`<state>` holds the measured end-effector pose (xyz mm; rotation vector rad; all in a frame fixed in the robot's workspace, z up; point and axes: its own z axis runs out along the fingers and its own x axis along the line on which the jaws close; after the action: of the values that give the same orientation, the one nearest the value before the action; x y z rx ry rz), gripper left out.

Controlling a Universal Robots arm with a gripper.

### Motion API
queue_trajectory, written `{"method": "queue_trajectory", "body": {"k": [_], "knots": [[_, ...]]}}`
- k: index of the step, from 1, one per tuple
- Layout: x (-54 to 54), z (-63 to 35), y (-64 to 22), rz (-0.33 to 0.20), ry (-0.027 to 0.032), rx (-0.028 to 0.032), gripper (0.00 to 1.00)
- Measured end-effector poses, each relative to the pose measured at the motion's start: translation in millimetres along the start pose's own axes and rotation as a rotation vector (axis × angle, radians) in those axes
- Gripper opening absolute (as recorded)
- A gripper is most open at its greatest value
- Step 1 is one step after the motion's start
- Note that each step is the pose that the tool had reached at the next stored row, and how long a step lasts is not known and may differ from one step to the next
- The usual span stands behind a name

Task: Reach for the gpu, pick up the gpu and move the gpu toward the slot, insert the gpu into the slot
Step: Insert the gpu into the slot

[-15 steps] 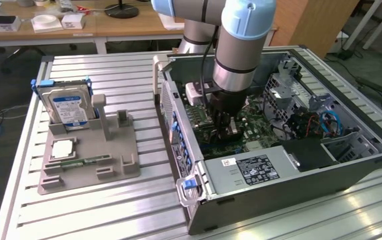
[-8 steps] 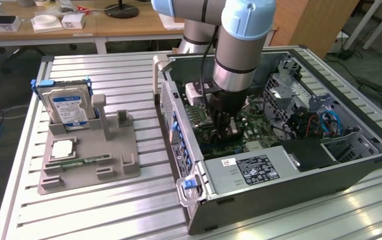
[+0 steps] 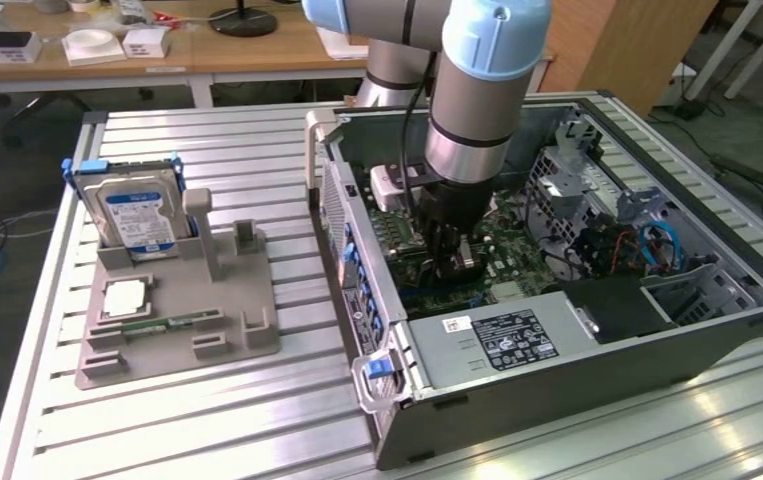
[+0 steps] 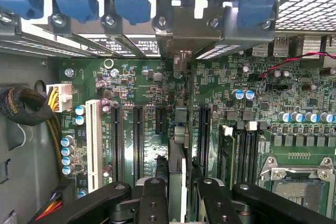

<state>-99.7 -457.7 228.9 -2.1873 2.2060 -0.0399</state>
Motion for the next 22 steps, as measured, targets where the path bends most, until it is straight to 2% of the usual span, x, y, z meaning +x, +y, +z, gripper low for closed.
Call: {"method": "queue_trajectory", "body": {"k": [12, 13, 14, 15, 22], "knots": [[0.0, 0.0, 0.0, 0.0, 0.0, 0.0, 0.26], [-0.3, 1.1, 0.1, 0.0, -0.003, 0.0009, 0.27], [-0.2, 1.0, 0.1, 0.0, -0.0021, 0.0006, 0.27], [-0.2, 0.7, 0.1, 0.0, -0.0013, 0.0007, 0.33], [0.0, -1.1, 0.1, 0.0, -0.0002, 0.0013, 0.33]]}}
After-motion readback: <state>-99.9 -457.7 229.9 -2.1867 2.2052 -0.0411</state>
